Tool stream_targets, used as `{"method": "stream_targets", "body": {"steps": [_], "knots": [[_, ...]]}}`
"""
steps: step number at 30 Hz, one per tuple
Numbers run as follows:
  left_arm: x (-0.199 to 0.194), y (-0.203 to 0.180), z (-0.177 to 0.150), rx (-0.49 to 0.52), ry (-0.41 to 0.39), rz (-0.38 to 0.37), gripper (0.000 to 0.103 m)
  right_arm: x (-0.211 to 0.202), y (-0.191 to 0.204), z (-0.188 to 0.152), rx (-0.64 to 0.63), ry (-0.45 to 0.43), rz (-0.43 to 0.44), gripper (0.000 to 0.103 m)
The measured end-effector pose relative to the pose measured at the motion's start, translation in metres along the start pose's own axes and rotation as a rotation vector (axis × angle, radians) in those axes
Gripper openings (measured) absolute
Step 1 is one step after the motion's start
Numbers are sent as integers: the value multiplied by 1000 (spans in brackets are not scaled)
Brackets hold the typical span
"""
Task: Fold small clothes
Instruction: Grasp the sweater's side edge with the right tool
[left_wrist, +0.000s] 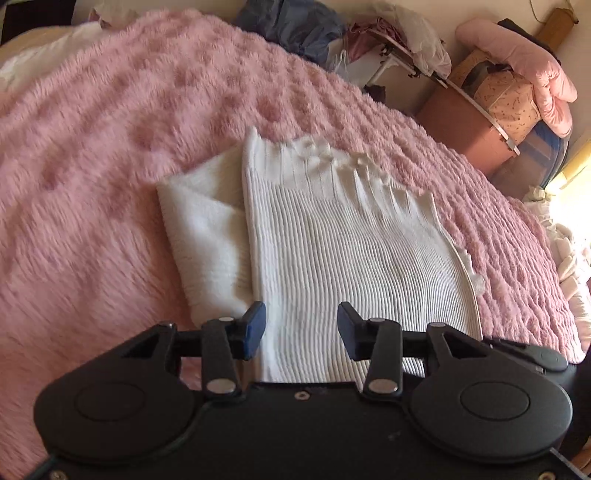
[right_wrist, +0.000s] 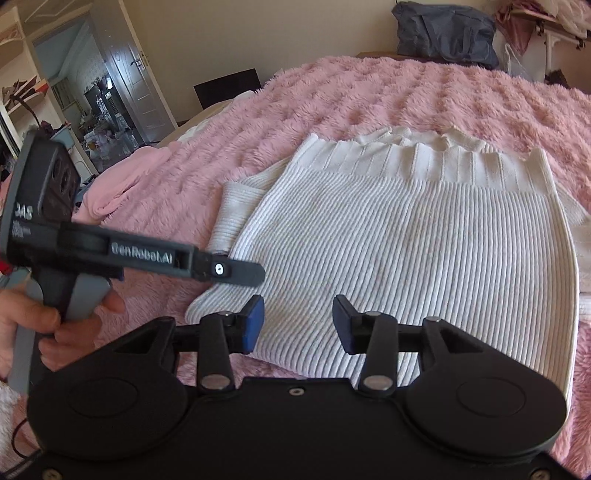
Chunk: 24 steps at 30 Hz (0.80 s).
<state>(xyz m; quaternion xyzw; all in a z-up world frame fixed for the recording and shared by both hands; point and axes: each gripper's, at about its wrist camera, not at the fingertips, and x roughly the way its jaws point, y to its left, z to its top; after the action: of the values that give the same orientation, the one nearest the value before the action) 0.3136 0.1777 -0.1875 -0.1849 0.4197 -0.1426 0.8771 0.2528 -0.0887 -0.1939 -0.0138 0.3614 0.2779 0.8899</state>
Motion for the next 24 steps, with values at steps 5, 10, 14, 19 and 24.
{"method": "stream_targets", "body": {"steps": [5, 10, 14, 19, 24], "knots": [[-13, 40, 39, -71, -38, 105, 46, 3, 40, -6, -145, -6, 35, 42], [-2, 75, 56, -149, -33, 95, 45, 16, 76, -8, -275, -10, -4, 42], [9, 99, 66, -253, -36, -3, 45, 28, 97, -11, -369, 29, -95, 42], [31, 113, 79, -303, -21, -21, 45, 39, 118, -18, -442, 53, -153, 42], [56, 125, 83, -370, 15, -132, 45, 51, 131, -30, -568, 53, -284, 42]]}}
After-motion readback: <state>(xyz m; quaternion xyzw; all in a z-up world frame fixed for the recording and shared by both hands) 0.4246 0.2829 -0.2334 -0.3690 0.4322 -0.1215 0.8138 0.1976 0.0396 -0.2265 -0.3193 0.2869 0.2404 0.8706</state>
